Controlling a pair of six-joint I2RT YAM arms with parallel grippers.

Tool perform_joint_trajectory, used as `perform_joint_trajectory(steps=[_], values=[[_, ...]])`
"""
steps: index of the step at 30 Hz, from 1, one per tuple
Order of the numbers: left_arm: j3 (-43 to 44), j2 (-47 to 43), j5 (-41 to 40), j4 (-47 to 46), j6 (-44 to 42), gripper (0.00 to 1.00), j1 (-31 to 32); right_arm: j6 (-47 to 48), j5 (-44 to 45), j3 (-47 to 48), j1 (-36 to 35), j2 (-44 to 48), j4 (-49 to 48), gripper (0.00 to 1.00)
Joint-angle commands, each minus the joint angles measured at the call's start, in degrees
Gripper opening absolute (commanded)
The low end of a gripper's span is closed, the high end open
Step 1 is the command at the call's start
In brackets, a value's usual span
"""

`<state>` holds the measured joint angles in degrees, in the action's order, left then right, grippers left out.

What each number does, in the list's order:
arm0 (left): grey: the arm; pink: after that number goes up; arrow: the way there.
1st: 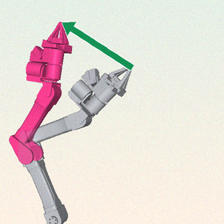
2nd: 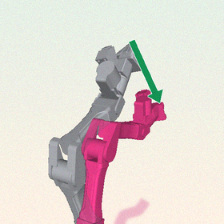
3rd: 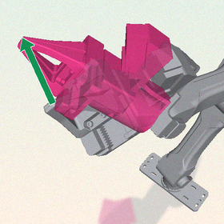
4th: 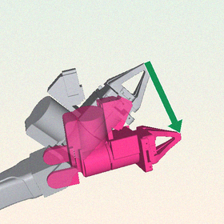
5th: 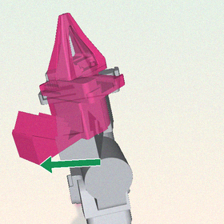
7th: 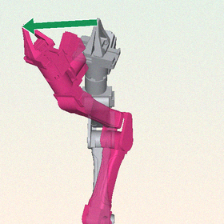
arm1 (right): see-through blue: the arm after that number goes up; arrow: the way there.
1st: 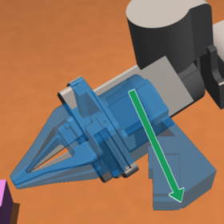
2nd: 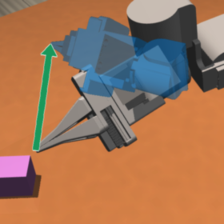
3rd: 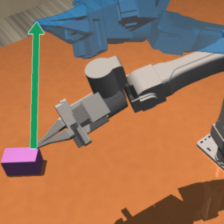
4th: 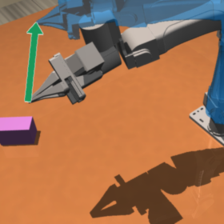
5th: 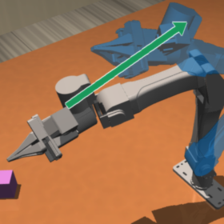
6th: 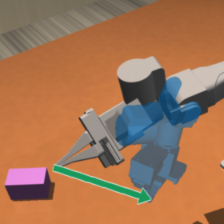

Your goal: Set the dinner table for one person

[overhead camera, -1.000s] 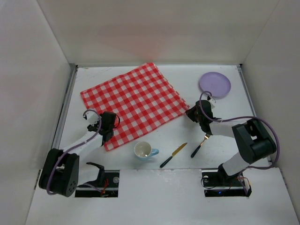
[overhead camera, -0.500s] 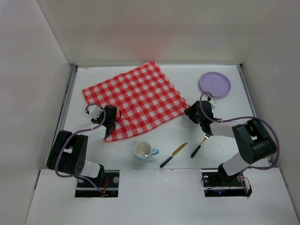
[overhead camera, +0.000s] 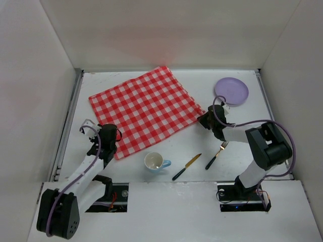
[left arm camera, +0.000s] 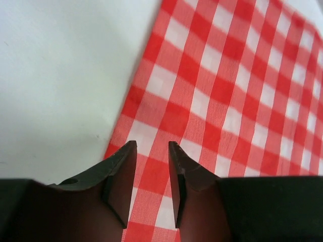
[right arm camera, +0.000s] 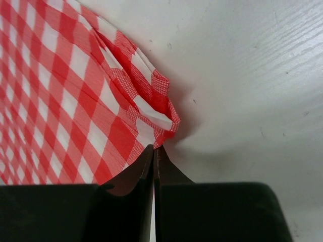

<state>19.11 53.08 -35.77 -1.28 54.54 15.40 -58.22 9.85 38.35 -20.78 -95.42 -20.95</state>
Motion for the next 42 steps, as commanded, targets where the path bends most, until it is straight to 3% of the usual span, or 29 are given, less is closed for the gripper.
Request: perform_joint_trajectory(steps=[1,6,14,25,30,36,38,42], values=[[0.31,-1.41,-5.63,3.91,-3.13,0.29,-1.38,-0.85,2.81,-1.16,-0.27,4.79,-1.64,0.06],[2.59,10.44,1.57,-1.26,0.03,0.38,-3.05,-0.32,3.51,-4.06,-0.62,9.63,-1.02,0.06],[7.07,25.91,2.63,-8.29,4.6,0.29,-1.56,-0.05,5.53,-14.43,0.08,22.19,0.21,0.05],[28.68,47.72,1.31,-10.06,1.36,0.27,1.6,-1.46,10.98,-23.58,-3.0,37.31,8.9,0.06],[33.27,50.37,1.4,-9.53,0.3,0.27,2.22,-0.94,10.72,-24.46,-3.0,40.4,11.19,0.07],[34.67,49.22,2.8,-9.53,-2.07,0.31,0.99,-0.41,10.45,-22.88,-4.66,36.89,11.02,0.07],[35.81,49.31,3.51,-9.44,-2.34,0.32,0.99,-0.58,10.63,-22.44,-5.81,34.69,10.93,0.1],[32.15,41.78,1.42,-8.56,-1.81,0.38,0.9,2.48,11.07,-19.99,-7.74,34.24,12.94,0.39]])
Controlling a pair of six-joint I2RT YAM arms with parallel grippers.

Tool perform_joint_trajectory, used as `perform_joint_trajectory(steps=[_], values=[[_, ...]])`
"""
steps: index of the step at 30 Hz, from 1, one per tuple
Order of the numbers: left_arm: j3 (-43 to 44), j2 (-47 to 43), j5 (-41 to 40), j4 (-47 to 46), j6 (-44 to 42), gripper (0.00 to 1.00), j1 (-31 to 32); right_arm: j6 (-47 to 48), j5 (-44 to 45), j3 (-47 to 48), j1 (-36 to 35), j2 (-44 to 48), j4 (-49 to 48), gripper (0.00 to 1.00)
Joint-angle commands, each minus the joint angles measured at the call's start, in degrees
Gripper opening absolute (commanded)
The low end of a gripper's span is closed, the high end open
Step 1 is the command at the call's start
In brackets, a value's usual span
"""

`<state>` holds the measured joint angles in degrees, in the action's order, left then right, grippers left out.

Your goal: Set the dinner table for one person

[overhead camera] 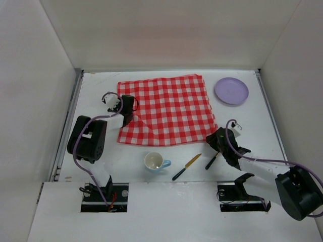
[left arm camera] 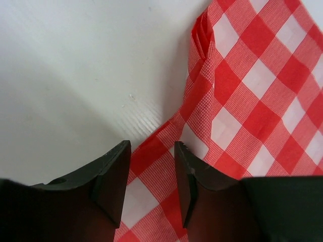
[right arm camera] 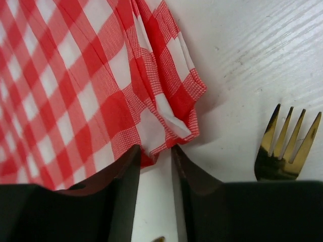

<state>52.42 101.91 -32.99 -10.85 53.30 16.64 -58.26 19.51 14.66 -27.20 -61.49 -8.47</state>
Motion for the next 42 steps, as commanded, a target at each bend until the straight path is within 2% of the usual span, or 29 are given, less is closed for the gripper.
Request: perform_joint_trajectory(steps=[1,3,5,13,20,22,24,27,31,35,42], values=[[-3.36,-10.29,-3.72,0.92,-0.39,0.4,-0.43,3.32,2.11,4.5,-1.4,0.93,1.52,0.46],[-6.62,-15.57,-7.85,0.83,-0.47,0.44,-0.43,4.82,3.95,6.17,-1.32,2.25,3.36,0.55],[-8.65,-19.45,-9.28,1.71,-1.61,0.47,-0.34,7.18,4.57,8.27,-0.97,2.87,5.47,0.59],[-19.01,-28.94,-4.36,5.57,-2.41,0.5,4.57,8.25,4.93,9.69,0.53,2.0,6.45,0.59],[-27.98,-45.64,-1.37,19.44,-1.19,0.52,8.79,4.91,4.31,7.58,0.0,1.3,6.62,0.59],[-29.83,-48.98,-0.93,24.45,1.62,0.52,9.76,4.73,4.22,7.93,-0.61,-0.11,6.89,0.55],[-31.5,-50.48,-0.32,26.66,3.99,0.53,10.12,3.86,3.96,8.37,-1.23,-1.69,6.71,0.46],[-33.44,-49.62,2.4,26.06,5.76,0.51,9.68,3.33,3.61,9.07,-1.41,-4.33,6.1,0.32],[-33.79,-48.38,4.95,25.61,6.2,0.47,9.59,3.06,4.04,9.87,-2.11,-6.09,6.1,0.2],[-34.93,-49.53,4.43,24.83,6.38,0.44,9.42,2.71,4.66,9.87,-2.81,-6.09,6.36,0.15],[-37.04,-46.45,4.25,13.33,4.19,0.24,4.5,1.48,4.66,7.41,-5.01,-2.06,8.38,0.1]])
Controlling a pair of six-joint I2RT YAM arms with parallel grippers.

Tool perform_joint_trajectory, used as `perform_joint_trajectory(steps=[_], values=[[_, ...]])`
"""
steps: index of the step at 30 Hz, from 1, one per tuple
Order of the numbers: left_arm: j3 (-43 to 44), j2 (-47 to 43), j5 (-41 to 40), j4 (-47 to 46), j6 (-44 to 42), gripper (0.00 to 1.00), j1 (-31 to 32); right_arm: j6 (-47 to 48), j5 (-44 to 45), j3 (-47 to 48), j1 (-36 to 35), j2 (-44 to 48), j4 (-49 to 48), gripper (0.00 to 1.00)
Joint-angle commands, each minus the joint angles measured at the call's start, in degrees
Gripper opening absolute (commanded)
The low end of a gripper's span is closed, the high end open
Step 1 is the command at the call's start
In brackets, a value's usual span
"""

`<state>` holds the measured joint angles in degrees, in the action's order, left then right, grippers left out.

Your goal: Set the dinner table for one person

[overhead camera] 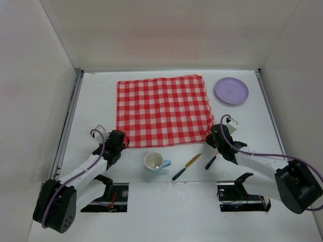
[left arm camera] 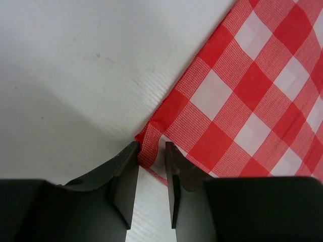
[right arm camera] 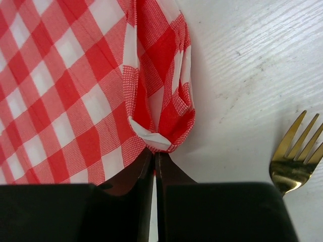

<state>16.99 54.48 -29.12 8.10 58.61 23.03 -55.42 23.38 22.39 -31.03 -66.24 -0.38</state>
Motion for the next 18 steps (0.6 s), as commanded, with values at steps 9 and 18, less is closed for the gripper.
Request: perform_joint_trajectory(steps=[9,18], values=[[1.46,6.08,1.17,-13.11,-4.82,0.14,-4.26,-3.11,0.53,-3.14,-3.38,7.78,2.84,0.1],[-1.26,-5.75,0.56,-8.11,-7.09,0.36,-2.77,1.09,0.27,-1.48,-1.19,14.72,7.05,0.54]])
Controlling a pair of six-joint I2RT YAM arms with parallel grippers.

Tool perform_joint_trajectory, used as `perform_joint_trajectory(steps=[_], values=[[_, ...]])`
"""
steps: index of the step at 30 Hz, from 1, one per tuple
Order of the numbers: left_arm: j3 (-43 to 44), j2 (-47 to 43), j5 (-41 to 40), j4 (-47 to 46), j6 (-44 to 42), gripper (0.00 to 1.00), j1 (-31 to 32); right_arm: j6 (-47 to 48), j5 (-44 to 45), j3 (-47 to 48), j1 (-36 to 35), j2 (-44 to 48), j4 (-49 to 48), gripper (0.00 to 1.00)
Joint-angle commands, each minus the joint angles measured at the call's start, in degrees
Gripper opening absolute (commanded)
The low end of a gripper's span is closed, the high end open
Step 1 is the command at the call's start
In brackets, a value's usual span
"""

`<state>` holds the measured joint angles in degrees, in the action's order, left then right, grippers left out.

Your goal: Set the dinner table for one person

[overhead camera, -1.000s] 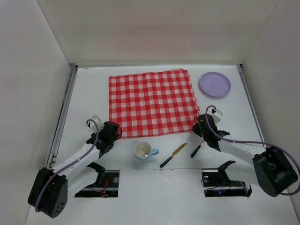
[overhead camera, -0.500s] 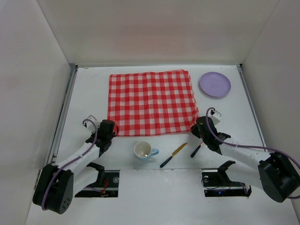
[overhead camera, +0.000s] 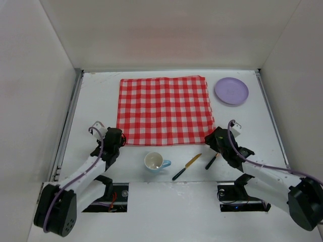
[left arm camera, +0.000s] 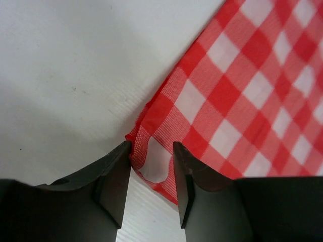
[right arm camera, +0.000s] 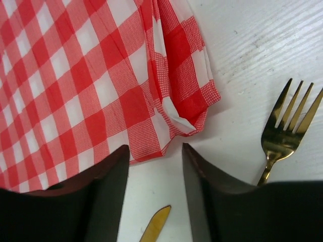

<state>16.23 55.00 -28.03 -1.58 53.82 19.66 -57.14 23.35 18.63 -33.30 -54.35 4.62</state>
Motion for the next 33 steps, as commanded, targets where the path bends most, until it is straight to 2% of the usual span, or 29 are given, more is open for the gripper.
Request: perform_joint_trajectory(steps=[1,5,8,11,15,18,21,23,26,33], values=[[-0.32,-9.88,-1.4,2.8,-3.54,0.39,0.86,3.61,0.2,3.5,1.52,3.89,3.19,0.56],[2.75,-20.0,-6.06,7.9,-7.23,0.44,3.93,7.39,-1.2,8.42,6.26,7.06,4.96,0.59],[3.55,-23.09,-8.26,6.69,-8.47,0.44,8.4,9.24,-3.48,12.29,12.75,4.35,2.95,0.6],[2.93,-22.14,-10.02,1.08,-9.61,0.43,13.76,10.65,-6.99,16.51,19.96,-2.93,-2.23,0.58],[1.53,-19.59,-15.81,-6.39,-11.54,0.42,19.39,11.62,-10.69,25.81,28.67,-16.11,-5.94,0.47],[-0.14,-17.13,-17.06,-13.16,-12.6,0.42,22.03,11.18,-10.43,32.76,34.64,-24.46,-5.77,0.4],[-1.9,-13.18,-16.79,-20.1,-13.56,0.42,23.1,9.86,-10.09,37.86,39.05,-31.85,-5.07,0.4],[-3.39,-10.98,-16.79,-24.14,-14.18,0.42,23.1,9.25,-9.64,40.59,41.25,-36.51,-4.89,0.46],[-5.85,-9.21,-16.27,-30.04,-13.92,0.42,22.83,9.16,-10.35,45.25,43.45,-43.45,-3.58,0.46],[-6.91,-8.86,-15.47,-32.25,-13.4,0.44,22.48,9.24,-11.57,54.13,44.59,-53.92,0.65,0.46]])
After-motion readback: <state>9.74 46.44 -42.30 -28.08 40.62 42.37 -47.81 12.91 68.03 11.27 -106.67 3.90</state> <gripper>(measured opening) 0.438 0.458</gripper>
